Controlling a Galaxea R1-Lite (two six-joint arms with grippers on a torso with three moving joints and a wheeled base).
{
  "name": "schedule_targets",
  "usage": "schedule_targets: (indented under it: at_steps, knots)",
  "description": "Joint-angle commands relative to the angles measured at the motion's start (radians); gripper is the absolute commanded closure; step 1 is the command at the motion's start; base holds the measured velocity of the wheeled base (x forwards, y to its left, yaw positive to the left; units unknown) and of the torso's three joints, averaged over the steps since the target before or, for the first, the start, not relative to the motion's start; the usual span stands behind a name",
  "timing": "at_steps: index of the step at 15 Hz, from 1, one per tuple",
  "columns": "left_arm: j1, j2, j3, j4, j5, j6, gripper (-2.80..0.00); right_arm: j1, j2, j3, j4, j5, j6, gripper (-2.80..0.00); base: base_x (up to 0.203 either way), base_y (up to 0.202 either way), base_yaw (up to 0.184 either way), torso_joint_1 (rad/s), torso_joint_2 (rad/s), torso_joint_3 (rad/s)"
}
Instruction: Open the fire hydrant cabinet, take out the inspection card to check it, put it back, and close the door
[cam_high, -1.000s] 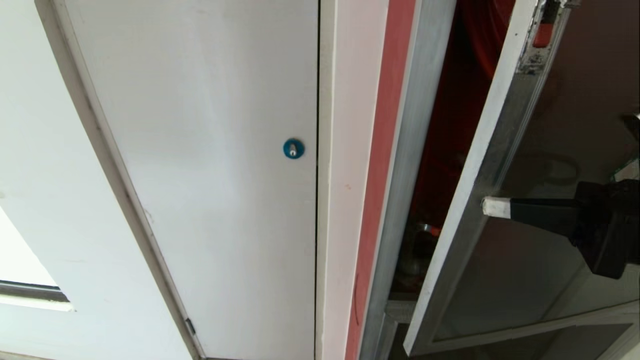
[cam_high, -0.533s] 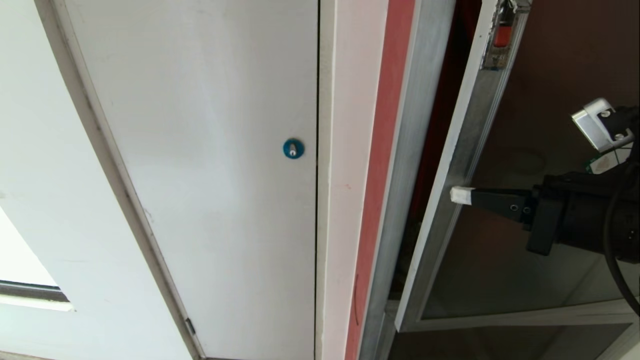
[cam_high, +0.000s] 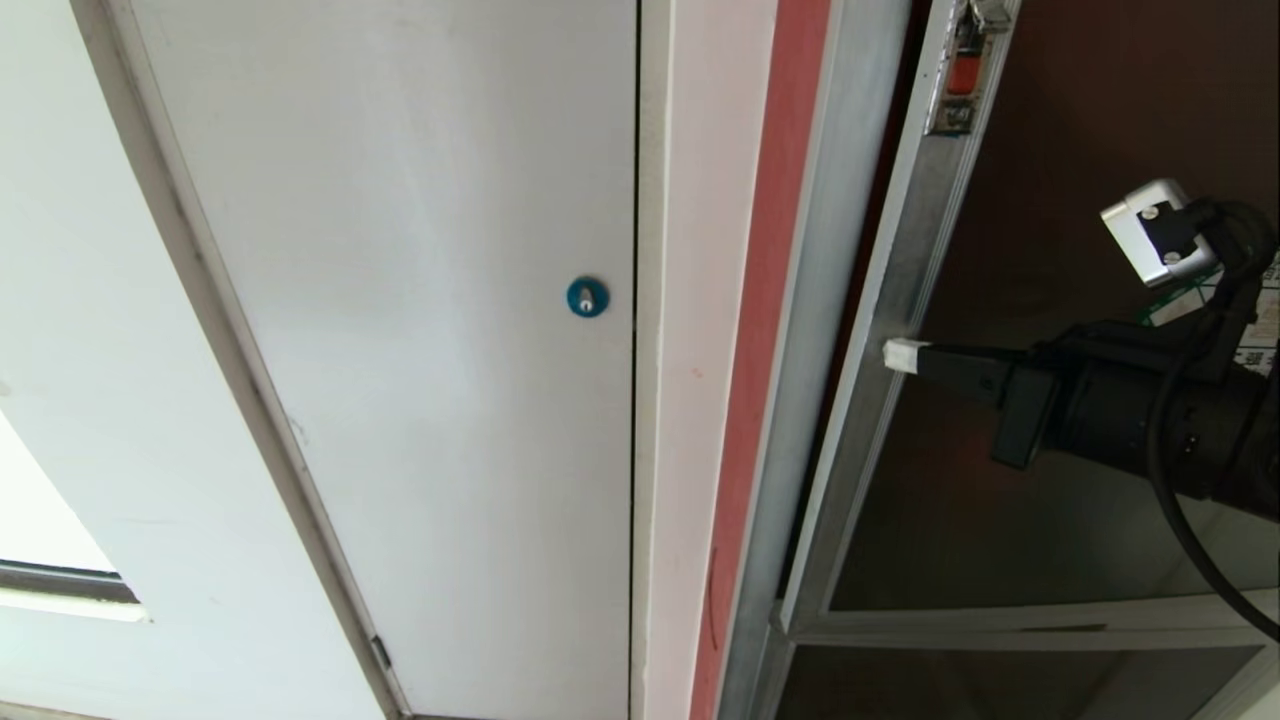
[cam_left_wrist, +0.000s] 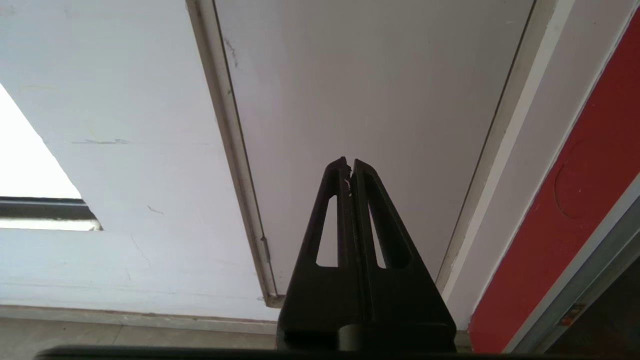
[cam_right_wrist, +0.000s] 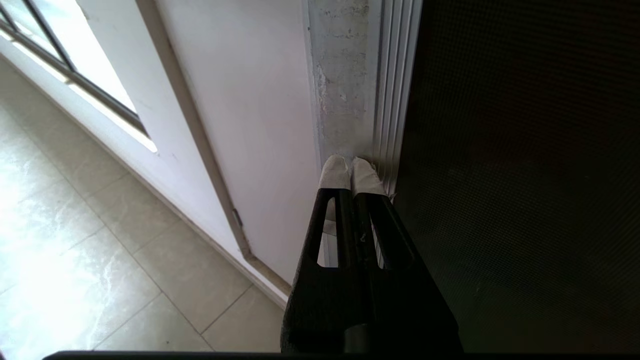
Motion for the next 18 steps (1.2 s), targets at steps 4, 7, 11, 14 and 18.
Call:
schedule_targets:
  at_steps: [4, 7, 11, 14, 18]
  knots:
    - [0.0, 0.0, 0.012, -0.001, 0.0, 0.0, 0.0, 0.003, 0.062, 0.0, -0.038, -0.031, -0.015, 0.0, 0.0, 0.0, 0.0, 0.0, 0.0, 0.0]
    - [0.0, 0.0, 0.012, -0.001, 0.0, 0.0, 0.0, 0.012, 0.104, 0.0, -0.08, -0.082, -0.044, 0.0, 0.0, 0.0, 0.0, 0.0, 0.0, 0.0]
    - [0.0, 0.0, 0.012, -0.001, 0.0, 0.0, 0.0, 0.012, 0.169, -0.004, -0.175, -0.143, -0.046, 0.0, 0.0, 0.0, 0.0, 0.0, 0.0, 0.0]
    - [0.0, 0.0, 0.012, -0.001, 0.0, 0.002, 0.0, 0.012, 0.189, -0.023, -0.188, -0.167, -0.046, 0.0, 0.0, 0.0, 0.0, 0.0, 0.0, 0.0]
    - [0.0, 0.0, 0.012, -0.001, 0.0, 0.0, 0.0, 0.012, 0.19, -0.038, -0.188, -0.174, -0.046, 0.0, 0.0, 0.0, 0.0, 0.0, 0.0, 0.0]
